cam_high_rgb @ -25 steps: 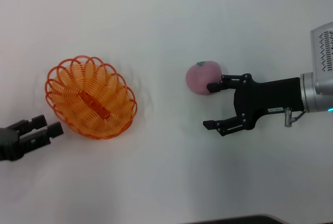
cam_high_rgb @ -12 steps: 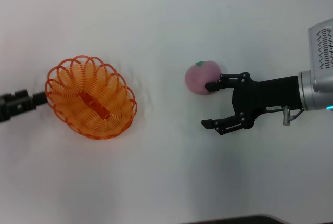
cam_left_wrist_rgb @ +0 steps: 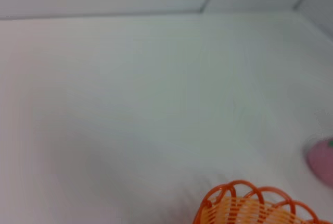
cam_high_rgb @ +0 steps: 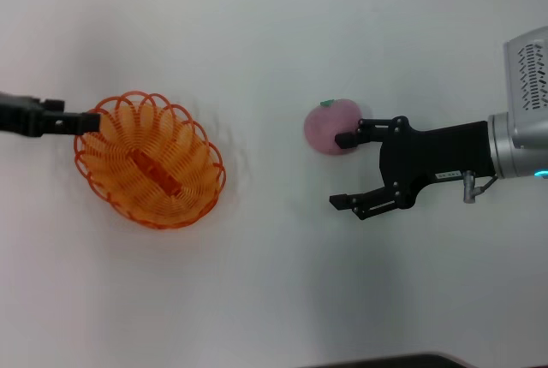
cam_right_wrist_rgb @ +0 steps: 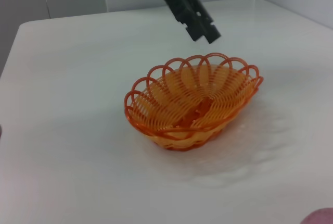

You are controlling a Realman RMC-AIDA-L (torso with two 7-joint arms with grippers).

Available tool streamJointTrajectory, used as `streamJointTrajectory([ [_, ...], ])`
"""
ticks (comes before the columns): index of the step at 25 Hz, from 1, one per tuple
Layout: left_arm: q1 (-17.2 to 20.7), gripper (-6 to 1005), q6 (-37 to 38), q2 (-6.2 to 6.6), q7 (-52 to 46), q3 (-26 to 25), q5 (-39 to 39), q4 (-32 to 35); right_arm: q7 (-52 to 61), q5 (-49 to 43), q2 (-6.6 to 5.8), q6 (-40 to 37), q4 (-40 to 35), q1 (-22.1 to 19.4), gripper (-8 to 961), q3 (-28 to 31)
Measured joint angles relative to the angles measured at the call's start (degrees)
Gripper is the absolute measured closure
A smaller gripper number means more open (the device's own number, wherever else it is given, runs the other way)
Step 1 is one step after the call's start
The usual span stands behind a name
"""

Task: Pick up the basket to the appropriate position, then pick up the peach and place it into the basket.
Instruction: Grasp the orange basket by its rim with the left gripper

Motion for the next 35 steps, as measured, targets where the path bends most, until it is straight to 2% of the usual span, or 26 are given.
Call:
streamJointTrajectory([
  [7, -7.17, 189, -2.16, 0.34, -7.00, 12.24, 7.88, 2.71, 0.07, -0.06, 0.00, -0.24, 0.00, 0.38, 9, 0.02],
  [14, -11.98, 188, -3.56, -0.71, -8.10, 17.64, 13.66, 1.80, 0.09, -0.06, 0.00, -0.31, 0.00, 0.47, 9, 0.01],
  [21, -12.89, 189, -6.29, -2.39, -8.23, 21.04, 17.01, -0.14, 0.14, -0.06, 0.00, -0.33, 0.01, 0.63, 10, 0.00],
  [29, -12.72, 223, -7.42, -2.63, -8.29, 21.30, 17.40, -0.29, 0.54, -0.06, 0.00, -0.26, 0.01, 0.84, 11, -0.59],
  [35, -12.67, 266, -7.72, -3.22, -8.54, 24.27, 17.50, -0.30, 0.58, -0.05, 0.00, -0.24, 0.01, 0.91, 11, -0.69],
])
